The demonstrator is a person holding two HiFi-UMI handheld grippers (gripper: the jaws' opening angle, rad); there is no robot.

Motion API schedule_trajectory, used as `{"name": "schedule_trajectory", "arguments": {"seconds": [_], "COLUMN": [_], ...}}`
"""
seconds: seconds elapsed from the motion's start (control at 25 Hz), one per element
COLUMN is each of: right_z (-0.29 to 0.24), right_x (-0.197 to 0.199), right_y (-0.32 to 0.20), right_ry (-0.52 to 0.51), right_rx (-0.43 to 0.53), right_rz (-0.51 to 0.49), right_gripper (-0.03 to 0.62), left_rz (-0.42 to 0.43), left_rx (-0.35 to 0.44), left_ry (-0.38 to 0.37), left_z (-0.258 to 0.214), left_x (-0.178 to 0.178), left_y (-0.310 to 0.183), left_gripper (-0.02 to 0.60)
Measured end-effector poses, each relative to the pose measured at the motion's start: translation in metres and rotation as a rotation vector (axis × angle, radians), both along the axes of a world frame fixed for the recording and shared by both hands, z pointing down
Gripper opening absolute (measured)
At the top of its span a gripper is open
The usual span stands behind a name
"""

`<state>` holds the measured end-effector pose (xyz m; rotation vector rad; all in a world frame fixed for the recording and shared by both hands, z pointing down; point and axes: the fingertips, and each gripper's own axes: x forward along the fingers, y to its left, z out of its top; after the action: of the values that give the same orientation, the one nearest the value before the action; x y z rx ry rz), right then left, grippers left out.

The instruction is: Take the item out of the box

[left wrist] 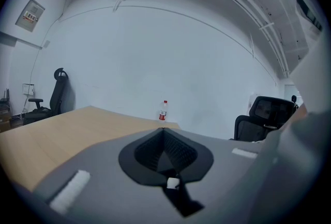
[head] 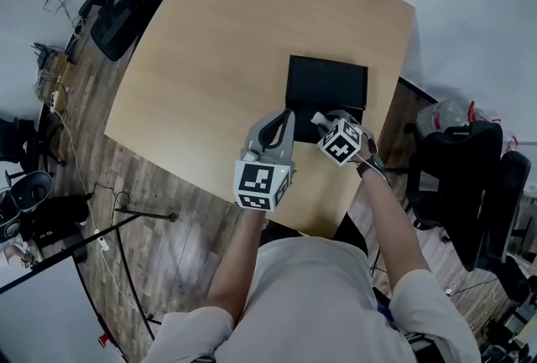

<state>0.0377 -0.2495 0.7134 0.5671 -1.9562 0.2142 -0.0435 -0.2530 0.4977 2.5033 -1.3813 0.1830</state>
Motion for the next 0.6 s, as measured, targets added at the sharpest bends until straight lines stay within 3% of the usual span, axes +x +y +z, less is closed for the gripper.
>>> {"name": "schedule_trajectory", "arguments": {"seconds": [0.6], "right_z": [-0.083], "right_x": [0.021], "right_y": [0.006], "right_ry": [-0.161], "right_rx": [0.147], "right_rz": [0.260], "right_gripper": [0.109], "left_rz": [0.032], "left_rx": [0.055], "left_ry": [0.006], "left_z": [-0.029], "left_x": [0.000], "left_y": [0.020], "left_gripper": [0.006]}}
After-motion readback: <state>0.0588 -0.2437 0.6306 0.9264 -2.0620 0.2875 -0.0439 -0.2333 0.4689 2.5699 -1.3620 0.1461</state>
